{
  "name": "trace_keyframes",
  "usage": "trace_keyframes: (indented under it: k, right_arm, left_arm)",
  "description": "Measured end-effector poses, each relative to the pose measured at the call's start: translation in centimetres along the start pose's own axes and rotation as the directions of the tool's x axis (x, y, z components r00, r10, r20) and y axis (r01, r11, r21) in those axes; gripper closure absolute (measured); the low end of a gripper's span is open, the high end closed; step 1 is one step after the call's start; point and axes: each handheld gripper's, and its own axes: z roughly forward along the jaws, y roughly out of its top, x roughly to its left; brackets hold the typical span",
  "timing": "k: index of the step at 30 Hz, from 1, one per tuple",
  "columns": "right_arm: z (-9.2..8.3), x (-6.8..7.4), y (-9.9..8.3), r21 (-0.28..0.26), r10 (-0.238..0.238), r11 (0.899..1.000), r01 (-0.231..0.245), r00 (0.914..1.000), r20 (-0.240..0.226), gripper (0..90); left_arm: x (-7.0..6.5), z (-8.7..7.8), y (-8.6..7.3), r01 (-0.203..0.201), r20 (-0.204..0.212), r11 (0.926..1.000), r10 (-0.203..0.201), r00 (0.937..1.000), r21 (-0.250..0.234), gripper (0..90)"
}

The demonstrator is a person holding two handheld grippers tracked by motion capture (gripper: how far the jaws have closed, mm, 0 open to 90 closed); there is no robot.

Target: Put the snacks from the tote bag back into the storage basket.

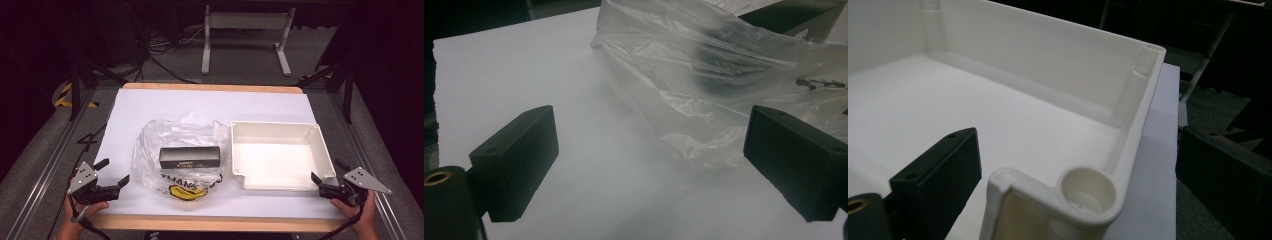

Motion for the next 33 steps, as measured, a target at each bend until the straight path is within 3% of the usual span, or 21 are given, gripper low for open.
trace_keyframes:
  k: [19,33]
  right_arm:
    - [-0.7,0.0,0.0,0.004,-0.005,1.0,0.004,1.0,0.003,4.5]
    - [-1.3,0.3,1.2,-0.008,-0.032,0.999,0.032,0.9994,-0.009,5.0]
  left_arm:
    - [0.0,0.2,0.1,-0.005,0.011,0.9999,0.005,0.9999,0.01,8.2]
    - [0.1,0.1,0.0,-0.004,0.014,1.0,0.004,0.9999,0.006,8.2]
